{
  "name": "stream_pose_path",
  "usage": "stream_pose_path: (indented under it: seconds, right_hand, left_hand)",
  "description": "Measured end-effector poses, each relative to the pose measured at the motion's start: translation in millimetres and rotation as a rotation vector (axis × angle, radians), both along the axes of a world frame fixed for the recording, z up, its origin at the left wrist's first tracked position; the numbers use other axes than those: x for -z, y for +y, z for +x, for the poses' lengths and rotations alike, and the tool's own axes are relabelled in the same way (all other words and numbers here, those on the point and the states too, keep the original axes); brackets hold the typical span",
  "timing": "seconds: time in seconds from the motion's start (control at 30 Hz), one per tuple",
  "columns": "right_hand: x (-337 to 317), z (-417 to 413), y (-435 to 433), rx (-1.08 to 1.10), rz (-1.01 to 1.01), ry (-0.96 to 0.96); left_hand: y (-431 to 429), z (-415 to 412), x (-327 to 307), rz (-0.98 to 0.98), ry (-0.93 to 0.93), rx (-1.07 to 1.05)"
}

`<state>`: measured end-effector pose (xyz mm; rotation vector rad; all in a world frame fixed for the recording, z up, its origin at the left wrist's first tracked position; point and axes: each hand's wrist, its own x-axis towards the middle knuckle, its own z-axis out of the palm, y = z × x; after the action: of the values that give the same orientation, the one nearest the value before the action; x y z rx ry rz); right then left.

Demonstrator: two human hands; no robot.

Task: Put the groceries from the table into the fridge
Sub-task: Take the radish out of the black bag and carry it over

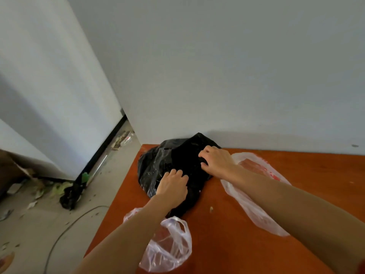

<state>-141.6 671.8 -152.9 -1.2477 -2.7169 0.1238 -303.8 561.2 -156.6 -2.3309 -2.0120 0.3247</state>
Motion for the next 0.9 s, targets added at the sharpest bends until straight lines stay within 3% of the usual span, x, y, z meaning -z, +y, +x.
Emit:
stream_pose_path:
  seconds: [0.33,0.57,0.9]
  right_hand:
    - [30.1,-91.3,84.1,-0.040,-0.115,-0.282]
    - [47.0,-206.3,148.8,-0.088,-0.151,-0.445]
    - [123.4,-278.6,201.7,-0.140,-0.243,-0.695]
  left_hand:
    - [92.0,-81.5,72.9,-0.251,0.122,0.128]
    - [143.3,-208.3,87.2,-0.168,-0.081,-0.040]
    - [178.3,-292.2,150.8,-0.376,-0.371,-0.011]
